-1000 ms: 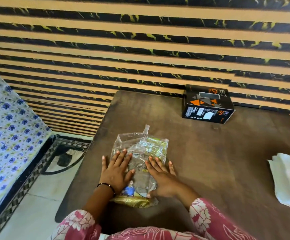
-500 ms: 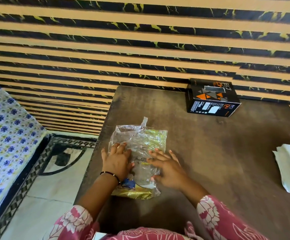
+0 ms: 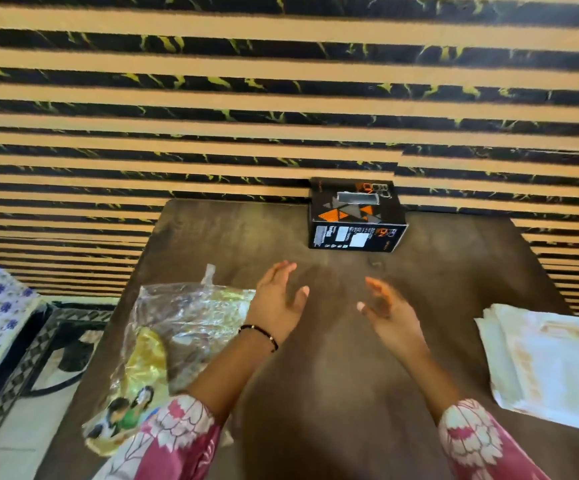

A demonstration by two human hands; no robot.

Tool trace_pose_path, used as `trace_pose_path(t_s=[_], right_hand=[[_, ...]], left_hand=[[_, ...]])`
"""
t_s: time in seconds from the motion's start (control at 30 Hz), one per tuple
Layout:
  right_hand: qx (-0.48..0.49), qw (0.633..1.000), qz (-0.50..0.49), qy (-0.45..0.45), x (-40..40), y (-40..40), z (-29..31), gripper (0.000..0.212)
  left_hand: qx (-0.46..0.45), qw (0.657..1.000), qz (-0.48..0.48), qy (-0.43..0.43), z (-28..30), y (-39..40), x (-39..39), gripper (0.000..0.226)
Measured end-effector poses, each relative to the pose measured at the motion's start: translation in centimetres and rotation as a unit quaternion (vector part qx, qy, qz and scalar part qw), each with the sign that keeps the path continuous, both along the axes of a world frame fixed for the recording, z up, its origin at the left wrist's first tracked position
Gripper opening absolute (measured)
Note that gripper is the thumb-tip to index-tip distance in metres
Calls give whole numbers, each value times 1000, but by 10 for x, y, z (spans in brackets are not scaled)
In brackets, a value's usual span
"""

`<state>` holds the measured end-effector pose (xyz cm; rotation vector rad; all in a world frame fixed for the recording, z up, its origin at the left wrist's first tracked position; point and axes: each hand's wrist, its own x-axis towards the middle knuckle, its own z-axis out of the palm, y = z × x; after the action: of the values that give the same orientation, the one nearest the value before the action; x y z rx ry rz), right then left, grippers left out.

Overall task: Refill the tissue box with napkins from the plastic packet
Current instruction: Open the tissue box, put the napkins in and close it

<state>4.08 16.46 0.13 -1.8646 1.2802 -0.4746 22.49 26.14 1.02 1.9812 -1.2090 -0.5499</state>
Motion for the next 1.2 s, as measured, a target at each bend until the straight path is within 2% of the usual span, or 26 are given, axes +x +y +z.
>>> trace_pose_path(t_s=[0.13, 0.3, 0.43, 0.53, 0.6, 0.7, 0.97, 1.13, 1.2], right_hand=[[61, 996, -49, -31, -20, -67, 3, 55], [122, 987, -78, -63, -22, -130, 1, 64], [139, 984, -63, -95, -11, -155, -1, 45], [147, 982, -39, -114, -6, -159, 0, 22], [150, 979, -34, -136, -4, -156, 1, 26], [150, 976, -39, -156, -8, -141, 1, 39], [170, 965, -50, -191, -51, -59, -6, 48], [163, 968, -46, -186, -92, -7, -16, 44], [142, 975, -27, -171, -114, 15, -23, 34]], left_hand=[[61, 995, 44, 72, 6, -59, -10, 62], [74, 977, 117, 162, 7, -113, -12, 74], [60, 970, 141, 189, 8, -134, -12, 72], [3, 970, 118, 211, 9, -140, -16, 54], [-15, 969, 115, 220, 7, -140, -17, 51], [-26, 970, 124, 209, -1, -130, -24, 51], [-23, 977, 154, 144, -19, -46, -65, 67], [-27, 988, 124, 89, -22, 24, -80, 63], [-28, 996, 83, 18, -25, 51, -87, 62]])
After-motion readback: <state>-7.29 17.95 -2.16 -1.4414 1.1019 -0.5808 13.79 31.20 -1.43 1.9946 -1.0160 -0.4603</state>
